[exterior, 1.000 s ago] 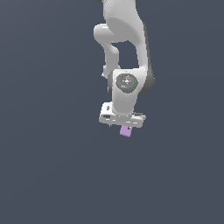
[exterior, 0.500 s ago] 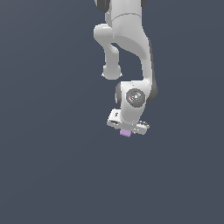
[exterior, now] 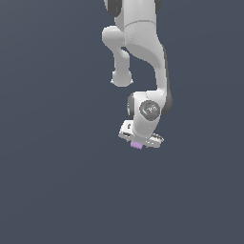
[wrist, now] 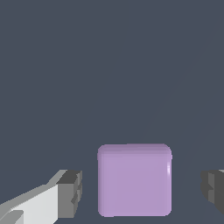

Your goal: Pick up the object and move it to a goal position.

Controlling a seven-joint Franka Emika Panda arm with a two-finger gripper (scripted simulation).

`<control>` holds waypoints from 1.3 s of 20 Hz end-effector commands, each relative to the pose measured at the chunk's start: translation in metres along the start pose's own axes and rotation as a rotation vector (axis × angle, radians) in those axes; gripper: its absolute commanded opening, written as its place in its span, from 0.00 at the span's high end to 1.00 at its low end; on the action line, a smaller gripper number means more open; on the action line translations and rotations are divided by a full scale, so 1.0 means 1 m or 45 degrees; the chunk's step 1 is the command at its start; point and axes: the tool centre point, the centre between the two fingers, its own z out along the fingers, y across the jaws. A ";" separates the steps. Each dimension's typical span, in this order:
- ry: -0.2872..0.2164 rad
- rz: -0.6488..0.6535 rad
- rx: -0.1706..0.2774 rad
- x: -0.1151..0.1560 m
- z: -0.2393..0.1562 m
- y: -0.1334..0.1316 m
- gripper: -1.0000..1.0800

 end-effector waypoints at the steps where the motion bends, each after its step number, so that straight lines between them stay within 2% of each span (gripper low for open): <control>1: 0.000 0.000 0.000 0.000 0.003 0.000 0.00; 10: 0.000 0.005 -0.001 -0.001 0.030 0.000 0.00; 11: 0.000 0.005 -0.001 -0.001 0.030 0.000 1.00; 20: 0.000 0.005 -0.001 -0.001 0.030 0.000 1.00; 21: 0.012 -0.005 0.010 0.000 0.022 -0.006 1.00; 26: 0.012 -0.005 0.010 0.006 0.016 -0.002 1.00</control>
